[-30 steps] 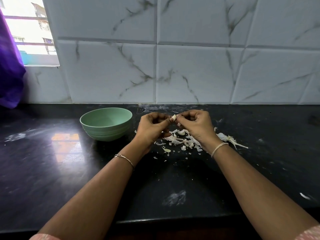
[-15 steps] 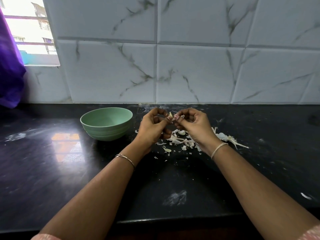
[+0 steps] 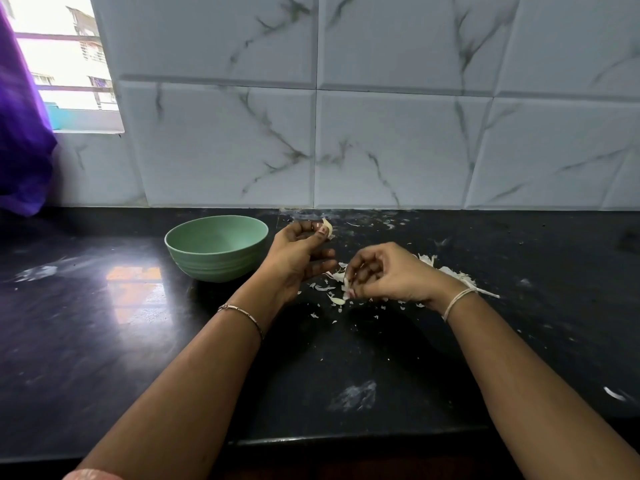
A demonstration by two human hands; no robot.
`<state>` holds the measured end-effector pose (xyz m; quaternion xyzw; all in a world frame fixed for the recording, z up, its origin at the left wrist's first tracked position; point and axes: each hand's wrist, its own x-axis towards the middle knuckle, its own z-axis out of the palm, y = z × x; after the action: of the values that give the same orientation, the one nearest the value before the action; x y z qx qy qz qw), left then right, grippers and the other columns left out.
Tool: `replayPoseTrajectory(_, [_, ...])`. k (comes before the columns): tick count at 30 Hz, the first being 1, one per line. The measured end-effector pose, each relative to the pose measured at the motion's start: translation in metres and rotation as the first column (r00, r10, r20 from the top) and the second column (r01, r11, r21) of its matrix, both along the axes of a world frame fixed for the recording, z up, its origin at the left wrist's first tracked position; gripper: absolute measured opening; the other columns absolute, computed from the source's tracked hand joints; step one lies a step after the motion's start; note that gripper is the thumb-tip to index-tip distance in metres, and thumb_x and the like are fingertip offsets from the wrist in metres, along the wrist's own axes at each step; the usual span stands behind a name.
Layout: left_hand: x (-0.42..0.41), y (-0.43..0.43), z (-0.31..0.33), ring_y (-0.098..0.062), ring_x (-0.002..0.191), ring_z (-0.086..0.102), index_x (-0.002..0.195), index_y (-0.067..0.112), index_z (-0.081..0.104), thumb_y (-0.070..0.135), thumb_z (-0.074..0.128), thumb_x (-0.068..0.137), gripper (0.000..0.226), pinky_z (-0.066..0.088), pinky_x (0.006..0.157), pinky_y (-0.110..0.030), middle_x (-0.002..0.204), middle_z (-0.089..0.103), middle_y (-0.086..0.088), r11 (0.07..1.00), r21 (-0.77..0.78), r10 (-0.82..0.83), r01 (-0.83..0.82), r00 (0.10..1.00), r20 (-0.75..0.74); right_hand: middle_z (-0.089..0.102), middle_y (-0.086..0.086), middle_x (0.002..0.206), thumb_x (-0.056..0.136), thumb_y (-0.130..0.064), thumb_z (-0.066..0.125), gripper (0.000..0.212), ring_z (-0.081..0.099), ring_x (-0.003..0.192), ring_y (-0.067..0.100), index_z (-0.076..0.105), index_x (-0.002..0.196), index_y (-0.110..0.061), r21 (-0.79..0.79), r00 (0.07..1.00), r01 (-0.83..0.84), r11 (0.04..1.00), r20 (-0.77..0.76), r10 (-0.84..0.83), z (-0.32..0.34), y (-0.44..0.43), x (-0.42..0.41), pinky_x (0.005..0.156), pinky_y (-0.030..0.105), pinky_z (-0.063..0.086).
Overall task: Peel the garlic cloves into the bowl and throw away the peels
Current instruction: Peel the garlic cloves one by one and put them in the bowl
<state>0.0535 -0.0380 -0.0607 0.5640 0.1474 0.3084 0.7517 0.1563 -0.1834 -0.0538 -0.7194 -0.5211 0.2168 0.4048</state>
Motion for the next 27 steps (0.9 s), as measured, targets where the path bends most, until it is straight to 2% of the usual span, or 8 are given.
replayPoseTrajectory(2, [-0.002, 0.0, 0.0, -0.009, 0.056, 0.061, 0.092, 0.013, 0.058, 0.013, 0.062, 0.093, 0.004, 0.055, 0.051, -0.024, 0.085, 0.067, -0.001, 0.999, 0.008, -0.033, 0.033, 0.999, -0.012, 0.07, -0.001, 0.075, 0.086, -0.012, 0.073, 0.011, 0.061, 0.067, 0.006, 0.073, 0.095, -0.005, -0.066, 0.997, -0.015, 0.998, 0.072, 0.02, 0.0, -0.001, -0.002, 0.057, 0.019, 0.049])
replayPoseTrajectory(7, [-0.002, -0.004, -0.002, -0.004, 0.049, 0.053, 0.093, 0.009, 0.061, 0.016, 0.061, 0.094, 0.006, 0.052, 0.048, -0.02, 0.077, 0.067, 0.0, 0.995, 0.048, -0.086, 0.088, 0.995, -0.045, 0.06, -0.007, 0.063, 0.09, -0.04, 0.064, 0.029, 0.047, 0.049, -0.001, 0.077, 0.09, -0.014, -0.021, 0.984, 0.11, 0.994, 0.14, -0.106, 0.004, -0.002, -0.004, 0.051, 0.014, 0.037])
replayPoseTrajectory(11, [0.0, -0.004, -0.003, -0.002, 0.046, 0.049, 0.088, 0.011, 0.06, 0.015, 0.062, 0.093, 0.007, 0.05, 0.046, -0.018, 0.07, 0.065, 0.001, 0.998, 0.05, -0.032, 0.033, 0.999, -0.028, 0.067, -0.007, 0.068, 0.078, -0.023, 0.081, 0.012, 0.054, 0.058, -0.004, 0.074, 0.078, -0.013, 0.048, 0.978, 0.095, 0.994, 0.182, -0.102, 0.003, 0.0, 0.0, 0.06, 0.015, 0.042])
replayPoseTrajectory(14, [0.001, -0.004, -0.003, -0.003, 0.046, 0.049, 0.089, 0.01, 0.06, 0.015, 0.062, 0.093, 0.007, 0.051, 0.046, -0.019, 0.07, 0.063, 0.001, 0.998, 0.063, -0.023, 0.024, 1.0, -0.016, 0.066, -0.005, 0.073, 0.07, -0.014, 0.087, 0.021, 0.058, 0.065, 0.003, 0.066, 0.076, -0.016, 0.064, 0.982, 0.073, 0.995, 0.172, -0.083, 0.001, 0.002, 0.003, 0.064, 0.022, 0.048])
replayPoseTrajectory(17, [0.004, -0.004, -0.006, -0.003, 0.046, 0.049, 0.093, 0.009, 0.059, 0.015, 0.061, 0.094, 0.007, 0.053, 0.047, -0.022, 0.073, 0.058, -0.002, 0.993, 0.118, -0.009, 0.014, 0.999, -0.04, 0.067, 0.0, 0.077, 0.081, -0.003, 0.076, 0.016, 0.062, 0.069, 0.007, 0.064, 0.087, -0.012, 0.166, 0.992, 0.09, 0.982, 0.068, -0.102, -0.001, 0.005, 0.003, 0.066, 0.024, 0.054])
replayPoseTrajectory(21, [0.011, -0.003, -0.012, -0.006, 0.05, 0.051, 0.094, 0.011, 0.057, 0.01, 0.06, 0.095, 0.004, 0.052, 0.045, -0.023, 0.077, 0.055, -0.004, 0.917, 0.395, 0.101, -0.045, 0.988, -0.121, 0.069, 0.01, 0.089, 0.088, -0.012, 0.07, 0.019, 0.065, 0.071, 0.019, 0.061, 0.104, -0.016, 0.288, 0.979, 0.2, 0.937, -0.024, -0.202, -0.001, 0.01, 0.002, 0.064, 0.034, 0.057])
replayPoseTrajectory(24, [0.013, -0.008, -0.014, -0.009, 0.054, 0.055, 0.092, 0.014, 0.058, 0.009, 0.062, 0.093, 0.007, 0.054, 0.046, -0.024, 0.079, 0.058, -0.002, 0.85, 0.518, 0.172, -0.092, 0.979, -0.107, 0.069, 0.011, 0.09, 0.085, -0.012, 0.074, 0.016, 0.063, 0.071, 0.021, 0.063, 0.094, -0.019, 0.349, 0.96, 0.243, 0.905, 0.045, -0.275, -0.004, 0.013, 0.002, 0.07, 0.04, 0.059])
replayPoseTrajectory(27, [0.013, -0.009, -0.013, -0.012, 0.06, 0.058, 0.094, 0.013, 0.058, 0.013, 0.059, 0.096, 0.003, 0.057, 0.05, -0.029, 0.084, 0.058, -0.006, 0.884, 0.461, 0.124, -0.077, 0.99, -0.073, 0.067, 0.006, 0.084, 0.086, -0.007, 0.071, 0.013, 0.063, 0.071, 0.018, 0.064, 0.087, -0.018, 0.378, 0.947, 0.288, 0.88, 0.026, -0.321, -0.005, 0.015, 0.004, 0.071, 0.04, 0.06])
